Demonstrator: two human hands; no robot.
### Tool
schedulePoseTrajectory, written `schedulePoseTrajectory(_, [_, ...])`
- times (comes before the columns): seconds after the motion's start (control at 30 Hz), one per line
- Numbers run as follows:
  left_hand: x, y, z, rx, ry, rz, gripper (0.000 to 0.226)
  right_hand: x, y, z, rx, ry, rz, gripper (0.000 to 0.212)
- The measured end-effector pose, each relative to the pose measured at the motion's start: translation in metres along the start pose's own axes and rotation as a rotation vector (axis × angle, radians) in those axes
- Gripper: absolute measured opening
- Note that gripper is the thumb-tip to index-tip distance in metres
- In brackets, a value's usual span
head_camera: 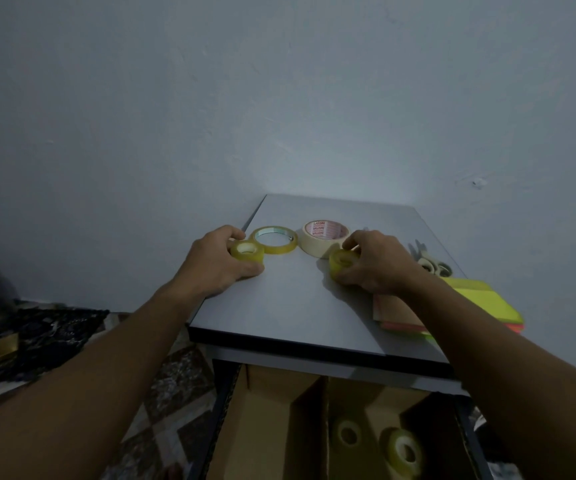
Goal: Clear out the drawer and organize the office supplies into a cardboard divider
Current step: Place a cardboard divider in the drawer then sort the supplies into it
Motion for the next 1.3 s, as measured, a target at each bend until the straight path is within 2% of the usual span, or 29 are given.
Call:
schedulePoseTrajectory(0.43, [-0.001, 0.002, 0.003, -0.008, 0.015, 0.007, 0.056, -0.004, 0.001, 0.005, -0.038, 0.010, 0.015, 0.062])
schedulePoseTrajectory(0.77, [-0.037, -0.021, 0.045, -0.068, 0.051, 0.069, 0.050, 0.012, -0.034, 0.042, -0.137, -0.044, -0.123, 0.062])
schedulePoseTrajectory(0.87, [-0.057, -0.023, 0.069, -0.044, 0.071, 0.095, 0.046, 0.008, -0.048, 0.067, -0.152, -0.043, -0.159, 0.060])
schedulePoseTrajectory(1.0, [-0.076, -0.004, 0.108, 0.014, 0.071, 0.155, 0.053, -0.010, -0.058, 0.107, -0.168, -0.030, -0.225, 0.057])
schedulePoseTrajectory(1.13, [-0.097, 0.033, 0.153, 0.090, 0.084, 0.210, 0.054, -0.039, -0.061, 0.146, -0.176, 0.006, -0.303, 0.056])
schedulePoseTrajectory(1.3, [-0.110, 0.105, 0.201, 0.285, 0.044, 0.300, 0.052, -0.076, -0.055, 0.183, -0.187, 0.053, -0.379, 0.052])
Point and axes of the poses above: each hand's wrist, its own z-axis away from the middle knuckle, its own y-axis out of the palm, x = y × z, the point moved 10 cm from there along -z, towards the middle knuckle, and after that the axes turned 7 degrees about y, right-handed, at the moved point
